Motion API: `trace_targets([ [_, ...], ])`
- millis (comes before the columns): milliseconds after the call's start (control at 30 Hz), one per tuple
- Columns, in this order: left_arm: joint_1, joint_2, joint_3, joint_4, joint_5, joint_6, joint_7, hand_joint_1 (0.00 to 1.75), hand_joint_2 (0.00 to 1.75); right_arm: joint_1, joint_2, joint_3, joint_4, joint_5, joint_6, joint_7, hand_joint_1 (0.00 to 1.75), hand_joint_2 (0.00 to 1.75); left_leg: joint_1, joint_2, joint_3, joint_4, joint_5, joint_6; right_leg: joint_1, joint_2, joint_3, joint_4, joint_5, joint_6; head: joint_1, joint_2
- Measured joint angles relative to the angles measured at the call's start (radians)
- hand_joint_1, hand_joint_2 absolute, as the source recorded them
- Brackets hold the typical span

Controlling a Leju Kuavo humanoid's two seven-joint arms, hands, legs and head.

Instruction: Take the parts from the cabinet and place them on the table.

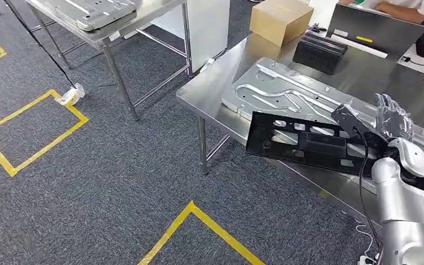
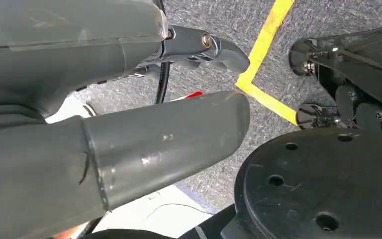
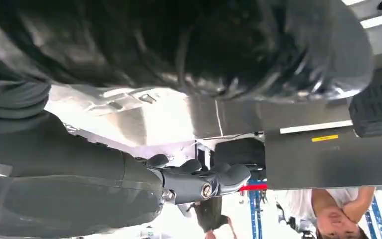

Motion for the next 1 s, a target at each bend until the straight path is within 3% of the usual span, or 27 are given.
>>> trace_targets([
  [67, 0.001, 0.0, 0.002, 0.0, 0.0, 0.0, 0.0, 0.0, 0.0, 0.001, 0.0, 0.0, -0.006, 0.002, 0.0, 0.001, 0.0, 0.0, 0.002, 0.0, 0.005, -0.022, 0.008, 0.013, 0.005, 0.0, 0.001, 0.015, 0.026, 0.01, 0.001, 0.0],
  [100, 0.001, -0.002, 0.002, 0.0, 0.0, 0.0, 0.0, 0.0, 0.0, 0.0, 0.0, 0.0, -0.006, 0.002, 0.0, 0.002, 0.0, 0.0, 0.01, 0.004, 0.02, -0.035, 0.019, 0.021, 0.001, 0.001, -0.004, 0.02, 0.013, 0.01, 0.001, 0.0],
  [167, -0.001, -0.003, 0.003, 0.0, 0.0, 0.0, 0.0, 0.0, 0.0, -0.004, 0.0, 0.0, -0.006, 0.002, 0.002, 0.002, 0.0, 0.0, 0.009, 0.002, 0.017, -0.041, 0.017, 0.03, 0.003, 0.005, -0.038, 0.097, -0.056, 0.01, 0.002, 0.0],
  [233, 0.0, -0.004, 0.004, 0.0, 0.0, 0.0, 0.0, 0.0, 0.0, 0.002, 0.0, 0.0, -0.007, -0.004, 0.003, -0.001, 0.0, 0.0, 0.007, 0.005, 0.014, -0.039, 0.026, 0.031, 0.003, 0.01, -0.101, 0.237, -0.13, 0.02, 0.002, 0.0],
  [267, 0.0, -0.005, 0.005, 0.0, 0.0, 0.0, 0.0, 0.0, 0.0, 0.007, 0.0, 0.0, -0.01, -0.023, 0.012, -0.015, 0.0, 0.0, 0.007, 0.005, 0.013, -0.036, 0.026, 0.03, 0.003, 0.01, -0.118, 0.274, -0.142, 0.024, 0.002, 0.0],
  [300, 0.0, -0.005, 0.006, 0.0, 0.0, 0.0, 0.0, 0.0, 0.0, 0.013, 0.001, 0.0, -0.016, -0.054, 0.024, -0.042, 0.0, 0.0, 0.008, 0.005, 0.013, -0.035, 0.026, 0.029, 0.002, 0.009, -0.113, 0.268, -0.131, 0.025, 0.002, 0.0],
  [333, 0.001, -0.006, 0.009, 0.0, 0.0, 0.0, 0.0, 0.0, 0.0, 0.023, 0.005, 0.0, -0.036, -0.095, 0.039, -0.078, 0.0, 0.0, 0.01, 0.004, 0.013, -0.032, 0.024, 0.026, 0.0, 0.009, -0.089, 0.219, -0.099, 0.025, 0.002, 0.0],
  [400, 0.003, -0.008, 0.018, 0.0, 0.0, -0.004, -0.004, 0.0, 0.0, 0.057, 0.012, 0.013, -0.134, -0.215, 0.074, -0.17, 0.0, 0.0, 0.015, 0.004, 0.013, -0.016, 0.015, 0.012, -0.006, 0.002, 0.005, 0.032, -0.001, 0.025, 0.002, 0.0],
  [433, 0.006, -0.007, 0.022, 0.0, -0.001, -0.006, -0.008, 0.0, 0.0, 0.072, 0.016, 0.031, -0.186, -0.284, 0.093, -0.203, 0.0, 0.0, 0.012, 0.004, 0.01, -0.012, 0.011, 0.004, 0.001, 0.0, 0.005, 0.017, -0.026, 0.018, 0.002, 0.0],
  [467, 0.006, -0.007, 0.024, 0.0, -0.002, -0.008, -0.011, 0.0, 0.0, 0.084, 0.017, 0.053, -0.228, -0.33, 0.105, -0.215, 0.0, 0.0, 0.012, 0.007, 0.005, 0.0, 0.009, 0.0, 0.007, -0.002, -0.005, 0.014, -0.059, 0.003, 0.002, 0.0],
  [500, 0.008, -0.007, 0.027, 0.0, -0.003, -0.008, -0.012, 0.0, 0.0, 0.096, 0.018, 0.076, -0.265, -0.359, 0.114, -0.216, 0.0, 0.0, 0.008, 0.008, -0.001, 0.004, 0.005, -0.009, 0.008, -0.001, -0.004, 0.021, -0.023, -0.007, 0.0, 0.0],
  [533, 0.01, -0.007, 0.029, 0.0, -0.006, -0.01, -0.012, 0.0, 0.0, 0.107, 0.019, 0.099, -0.304, -0.375, 0.118, -0.212, 0.0, 0.0, 0.008, 0.008, 0.003, 0.01, 0.006, -0.017, 0.004, 0.002, -0.004, 0.023, -0.023, -0.017, 0.0, 0.0],
  [567, 0.013, -0.008, 0.029, 0.0, -0.006, -0.011, -0.005, 0.0, 0.0, 0.118, 0.021, 0.114, -0.331, -0.383, 0.126, -0.211, 0.0, 0.0, 0.007, 0.007, -0.003, 0.009, -0.007, -0.01, 0.005, 0.0, 0.002, 0.022, -0.02, -0.017, 0.0, 0.0],
  [600, 0.015, -0.008, 0.031, 0.0, -0.002, -0.012, 0.025, 0.0, 0.0, 0.123, 0.022, 0.127, -0.355, -0.399, 0.135, -0.219, 0.0, 0.0, 0.009, 0.008, -0.001, 0.007, -0.002, 0.016, 0.007, 0.002, 0.0, 0.022, -0.02, -0.018, 0.0, 0.0],
  [633, 0.015, -0.008, 0.035, 0.0, 0.0, -0.014, 0.072, 0.0, 0.0, 0.135, 0.021, 0.147, -0.369, -0.418, 0.124, -0.251, 0.0, 0.0, 0.009, 0.008, 0.0, 0.005, 0.0, 0.019, 0.009, 0.002, 0.001, 0.021, -0.021, -0.02, 0.0, 0.0],
  [667, 0.016, -0.008, 0.041, 0.0, 0.001, -0.016, 0.111, 0.0, 0.0, 0.148, 0.021, 0.173, -0.376, -0.434, 0.1, -0.293, 0.0, 0.0, 0.01, 0.008, 0.0, 0.004, -0.001, 0.017, 0.008, 0.003, 0.002, 0.02, -0.02, -0.022, 0.0, 0.0],
  [733, 0.025, -0.008, 0.049, 0.0, 0.0, -0.02, 0.129, 0.0, 0.0, 0.179, 0.014, 0.224, -0.391, -0.447, 0.064, -0.341, 0.0, 0.0, 0.009, 0.008, 0.001, 0.002, 0.0, 0.017, 0.008, 0.003, 0.001, 0.021, -0.021, -0.022, -0.001, 0.0],
  [1000, 0.039, -0.009, 0.069, 0.0, -0.016, -0.018, 0.135, 0.0, 0.0, 0.256, -0.023, 0.389, -0.555, -0.427, -0.001, -0.362, 0.0, 0.0, 0.007, 0.007, -0.007, 0.004, -0.001, 0.016, 0.008, -0.003, 0.001, 0.017, -0.018, -0.018, 0.0, 0.0],
])
